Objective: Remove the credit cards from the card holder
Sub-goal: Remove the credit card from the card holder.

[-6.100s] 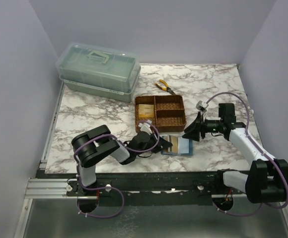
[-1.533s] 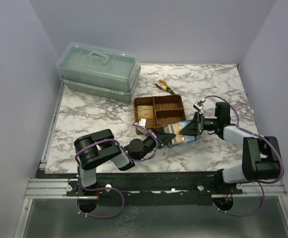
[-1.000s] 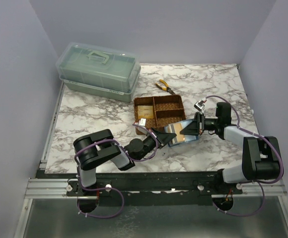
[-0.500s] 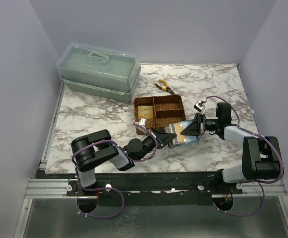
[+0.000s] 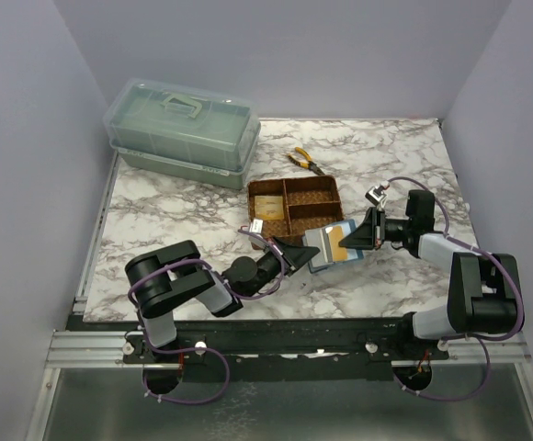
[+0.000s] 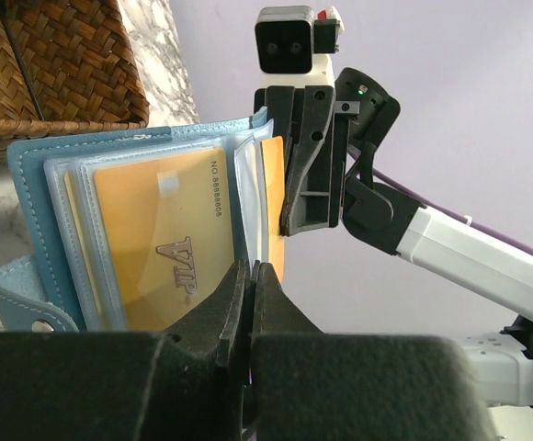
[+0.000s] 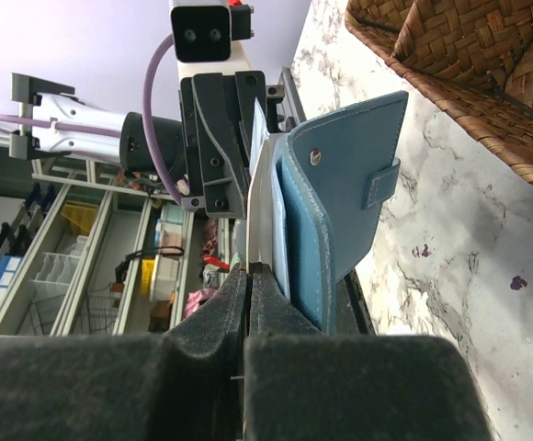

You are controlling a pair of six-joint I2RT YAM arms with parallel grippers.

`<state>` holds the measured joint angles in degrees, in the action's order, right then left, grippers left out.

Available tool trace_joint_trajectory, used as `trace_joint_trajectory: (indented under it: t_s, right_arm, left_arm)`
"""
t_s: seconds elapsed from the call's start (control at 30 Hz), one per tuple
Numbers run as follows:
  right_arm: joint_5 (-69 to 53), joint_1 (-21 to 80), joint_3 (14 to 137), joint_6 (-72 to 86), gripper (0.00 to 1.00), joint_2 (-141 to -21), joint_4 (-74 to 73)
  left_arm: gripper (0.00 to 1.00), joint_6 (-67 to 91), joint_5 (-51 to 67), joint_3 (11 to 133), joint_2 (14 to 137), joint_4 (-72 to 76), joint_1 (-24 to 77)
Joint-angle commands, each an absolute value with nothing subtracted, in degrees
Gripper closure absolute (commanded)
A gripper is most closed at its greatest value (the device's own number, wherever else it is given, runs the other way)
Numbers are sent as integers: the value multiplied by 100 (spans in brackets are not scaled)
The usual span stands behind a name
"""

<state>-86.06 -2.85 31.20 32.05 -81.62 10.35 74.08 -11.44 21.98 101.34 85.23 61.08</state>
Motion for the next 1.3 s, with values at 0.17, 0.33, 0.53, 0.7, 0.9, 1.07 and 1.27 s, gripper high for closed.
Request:
trace_joint_trajectory:
  t_s: [0.17, 0.33, 0.53, 0.7, 0.9, 1.07, 1.27]
  right_arm:
    - [-8736, -323, 3247, 2765, 100, -8122, 637]
    - [-8675, -334, 3260, 2629, 100, -8089, 499]
    - [-8689, -343, 3277, 2580, 100, -8086, 431]
    - [-8775, -383, 3287, 2584, 100, -7997, 447]
    - [-8824, -489, 3271, 2586, 100, -7919, 457]
    - [-8848, -499, 3277, 2587, 100, -7902, 457]
    - [-8962, -537, 3265, 2681, 100, -7796, 566]
  left_arm:
    - [99, 7348, -1221, 2101, 10032, 9490, 6059]
    - [100, 7292, -1247, 1965, 9867, 9488, 6054]
    - [100, 7264, -1240, 1894, 9767, 9485, 6045]
    - [100, 7310, -1230, 1849, 9785, 9488, 6048]
    - [100, 7384, -1210, 1800, 9830, 9483, 6047]
    - [100, 7513, -1068, 1898, 10046, 9489, 6047]
    - [100, 7813, -752, 2216, 10632, 9485, 6047]
